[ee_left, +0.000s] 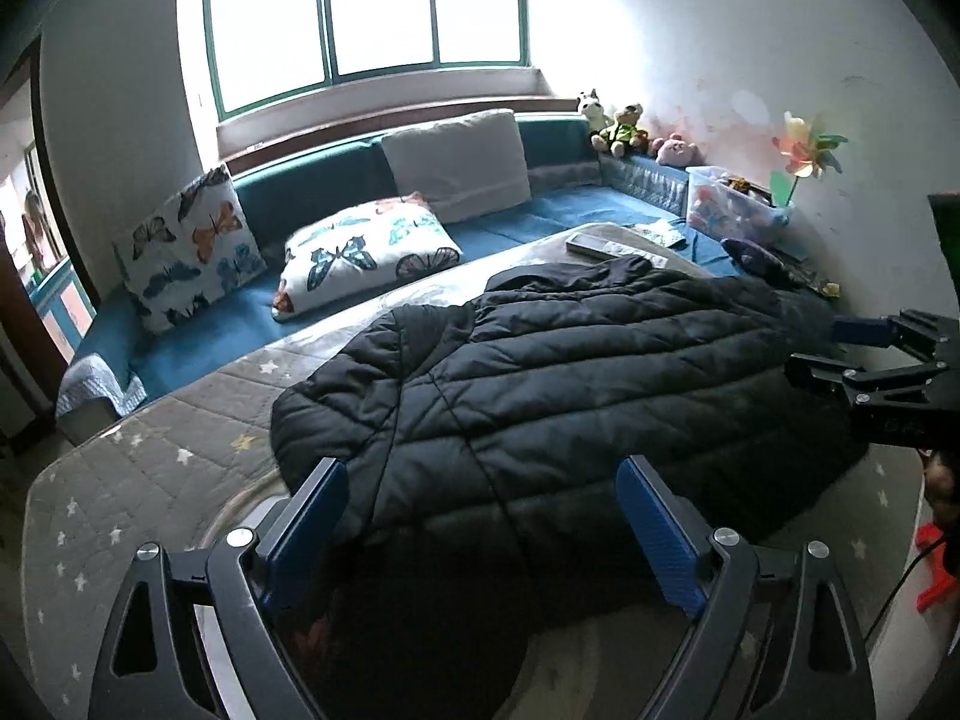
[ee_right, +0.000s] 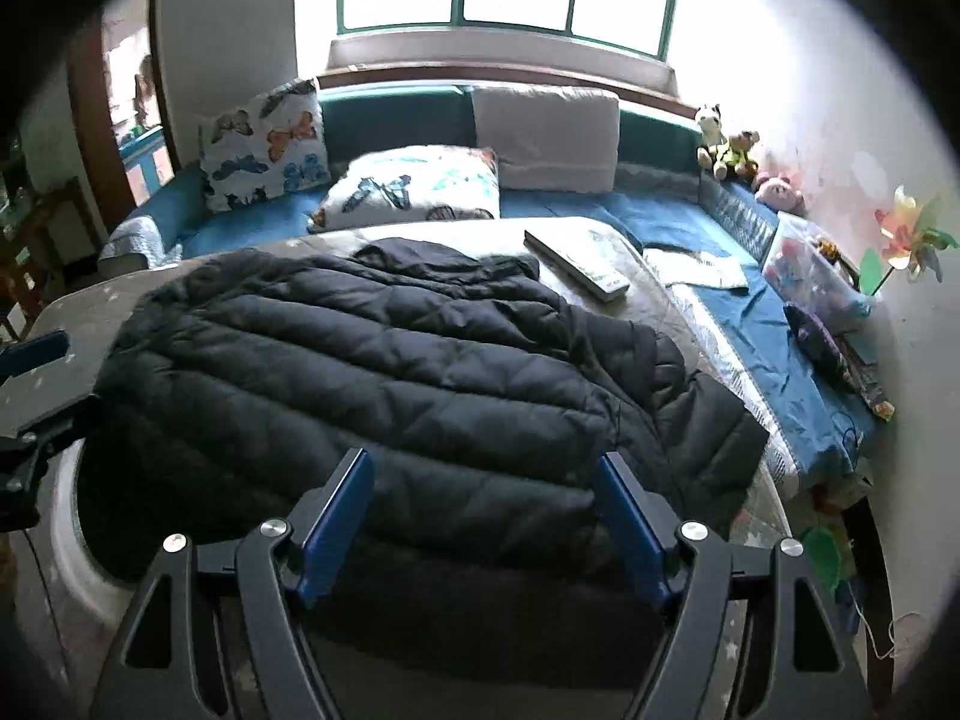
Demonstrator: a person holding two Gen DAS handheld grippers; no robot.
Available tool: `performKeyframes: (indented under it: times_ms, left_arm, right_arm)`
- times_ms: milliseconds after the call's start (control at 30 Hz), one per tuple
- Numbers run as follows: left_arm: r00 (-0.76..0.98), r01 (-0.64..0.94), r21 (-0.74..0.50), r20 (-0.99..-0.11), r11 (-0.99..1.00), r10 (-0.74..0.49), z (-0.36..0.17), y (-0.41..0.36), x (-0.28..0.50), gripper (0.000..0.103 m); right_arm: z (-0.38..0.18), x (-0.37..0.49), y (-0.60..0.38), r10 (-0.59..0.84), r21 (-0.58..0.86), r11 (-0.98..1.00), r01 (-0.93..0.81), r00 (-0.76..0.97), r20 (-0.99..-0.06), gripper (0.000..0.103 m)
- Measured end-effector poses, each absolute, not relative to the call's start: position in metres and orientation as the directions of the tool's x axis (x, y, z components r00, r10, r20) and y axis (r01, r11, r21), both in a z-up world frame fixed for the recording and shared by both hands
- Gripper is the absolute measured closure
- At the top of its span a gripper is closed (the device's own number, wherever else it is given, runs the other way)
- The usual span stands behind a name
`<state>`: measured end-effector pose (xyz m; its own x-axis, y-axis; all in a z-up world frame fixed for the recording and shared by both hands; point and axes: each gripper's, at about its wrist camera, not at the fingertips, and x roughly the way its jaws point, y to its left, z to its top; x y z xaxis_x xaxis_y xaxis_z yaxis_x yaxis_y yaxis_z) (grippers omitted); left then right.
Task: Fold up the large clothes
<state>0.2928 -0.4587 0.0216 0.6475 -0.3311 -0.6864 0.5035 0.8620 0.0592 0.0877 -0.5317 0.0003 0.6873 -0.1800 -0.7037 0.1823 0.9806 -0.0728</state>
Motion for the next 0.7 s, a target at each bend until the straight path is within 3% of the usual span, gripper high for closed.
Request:
performKeyframes:
  times_ms: [200, 700]
  left_arm:
    - [0.640, 0.503, 0.018, -0.680, 0.864, -0.358, 0.037, -0.432, 0.241, 0.004]
    - [0.668, 0.485, 0.065, -0.671, 0.872, -0.322, 0.035, -0.386, 0.123, 0.004]
  right_arm:
    - [0.009, 0.050, -0.506, -0.185, -0.073, 0.980, 0.185, 0.715, -0.674, 0.020]
    - [-0.014, -0.020, -0.445, -0.210, -0.059, 0.973, 0.225, 0.741, -0.638, 0.020]
